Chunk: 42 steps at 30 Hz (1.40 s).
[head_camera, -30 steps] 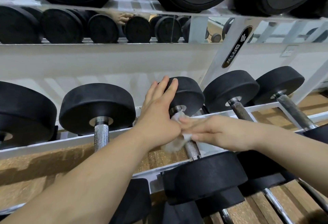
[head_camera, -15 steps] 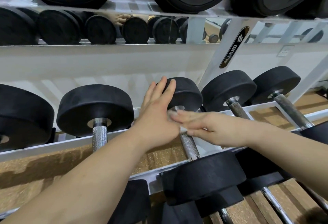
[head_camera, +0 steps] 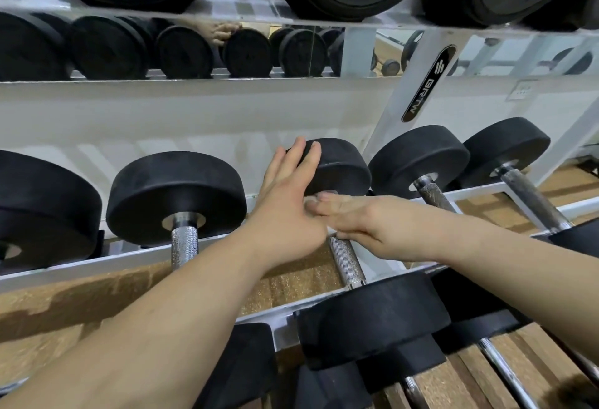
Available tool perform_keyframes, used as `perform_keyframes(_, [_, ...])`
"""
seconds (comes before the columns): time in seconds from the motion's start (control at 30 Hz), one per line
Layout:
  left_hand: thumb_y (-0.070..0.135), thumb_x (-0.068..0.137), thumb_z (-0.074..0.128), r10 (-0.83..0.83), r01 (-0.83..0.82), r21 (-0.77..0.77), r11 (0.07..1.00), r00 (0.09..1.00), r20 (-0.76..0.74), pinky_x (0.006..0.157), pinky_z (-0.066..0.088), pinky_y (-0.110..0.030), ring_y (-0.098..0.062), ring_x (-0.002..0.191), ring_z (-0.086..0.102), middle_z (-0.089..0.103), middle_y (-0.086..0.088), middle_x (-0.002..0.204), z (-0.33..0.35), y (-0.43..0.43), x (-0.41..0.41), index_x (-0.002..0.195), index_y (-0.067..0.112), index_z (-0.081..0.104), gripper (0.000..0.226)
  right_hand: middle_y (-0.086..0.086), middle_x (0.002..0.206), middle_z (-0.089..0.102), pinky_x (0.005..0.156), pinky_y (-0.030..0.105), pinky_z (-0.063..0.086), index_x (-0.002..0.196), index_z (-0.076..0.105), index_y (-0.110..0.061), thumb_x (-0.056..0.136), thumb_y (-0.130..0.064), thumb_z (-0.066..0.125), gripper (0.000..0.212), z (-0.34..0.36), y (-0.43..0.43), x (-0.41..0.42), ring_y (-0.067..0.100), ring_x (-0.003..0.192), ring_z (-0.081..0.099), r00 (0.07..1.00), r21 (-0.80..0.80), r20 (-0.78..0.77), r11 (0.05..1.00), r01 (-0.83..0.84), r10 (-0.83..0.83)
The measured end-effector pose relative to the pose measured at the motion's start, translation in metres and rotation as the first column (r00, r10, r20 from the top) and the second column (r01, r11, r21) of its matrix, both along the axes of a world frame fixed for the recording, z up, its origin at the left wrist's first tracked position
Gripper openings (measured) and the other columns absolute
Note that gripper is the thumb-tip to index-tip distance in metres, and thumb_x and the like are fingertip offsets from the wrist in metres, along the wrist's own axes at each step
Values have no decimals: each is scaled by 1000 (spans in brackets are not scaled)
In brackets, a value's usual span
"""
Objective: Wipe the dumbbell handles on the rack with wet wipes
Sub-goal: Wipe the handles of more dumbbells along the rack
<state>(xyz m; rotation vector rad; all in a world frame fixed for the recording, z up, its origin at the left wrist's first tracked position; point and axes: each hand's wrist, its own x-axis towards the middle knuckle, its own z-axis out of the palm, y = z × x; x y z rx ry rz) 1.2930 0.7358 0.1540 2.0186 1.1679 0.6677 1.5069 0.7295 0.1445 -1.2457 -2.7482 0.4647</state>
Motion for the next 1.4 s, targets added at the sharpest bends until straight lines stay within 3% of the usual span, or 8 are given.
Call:
perform_keyframes(0.17, [4,77,63,-14,15,-44,999,1000,23,128,19,-43,7,150,-23,-14,35,164,-2,4,-4,163,44,5,111,-19,151,52,123,15,23,127,74,-21,106,-19,58,26,12,-32,12,-12,148,29,937,-562,-165,810,167,-307])
perform_keyframes(0.23, [5,78,60,-10,10,-29,1000,1000,18,129,13,-41,5,151,-24,-15,33,165,-4,4,-3,164,43,5,109,-11,117,71,100,21,45,96,75,-7,102,-32,64,29,13,-51,19,8,121,63,857,-712,-210,674,196,-471])
perform_keyframes(0.37, [26,84,66,-19,19,-17,1000,1000,19,129,2,-36,3,151,-26,-17,33,165,-4,1,0,163,44,2,104,14,84,51,71,36,36,80,66,-2,92,-31,64,31,15,-67,29,28,82,46,679,-821,-301,544,172,-669])
perform_keyframes(0.6, [10,95,58,60,-63,14,998,987,147,128,19,-34,8,154,2,11,23,169,20,-19,10,161,32,32,74,21,88,69,63,37,57,97,71,-4,109,-20,45,33,44,-65,4,32,71,64,249,-776,-523,576,256,-815])
perform_keyframes(0.77, [60,80,75,72,97,-414,905,925,374,101,56,-40,-12,101,74,78,5,105,49,-58,40,115,25,74,48,8,80,67,71,38,47,82,69,-18,110,-27,46,37,62,-73,-1,24,74,61,225,-686,-612,651,325,-758])
perform_keyframes(1.13, [25,97,67,200,225,-651,725,836,511,87,56,-42,-34,94,73,76,-19,110,62,-68,46,108,8,78,23,9,57,51,44,27,37,83,67,-14,103,-41,63,33,67,-89,40,20,44,42,323,-558,-578,651,514,-750])
perform_keyframes(1.3, [21,96,67,284,26,-584,811,856,432,76,56,-40,-35,81,71,76,-22,94,58,-61,57,95,2,75,20,8,67,64,60,29,50,84,69,-16,97,-48,66,36,74,-57,87,15,56,56,164,-360,-659,500,787,-734])
perform_keyframes(1.4, [28,100,64,302,-96,-521,848,896,327,75,54,-41,-28,76,69,77,-16,87,47,-48,78,83,16,77,24,1,103,67,83,33,50,103,75,-29,91,-57,66,32,68,-14,117,12,88,63,276,-138,-612,444,885,-741])
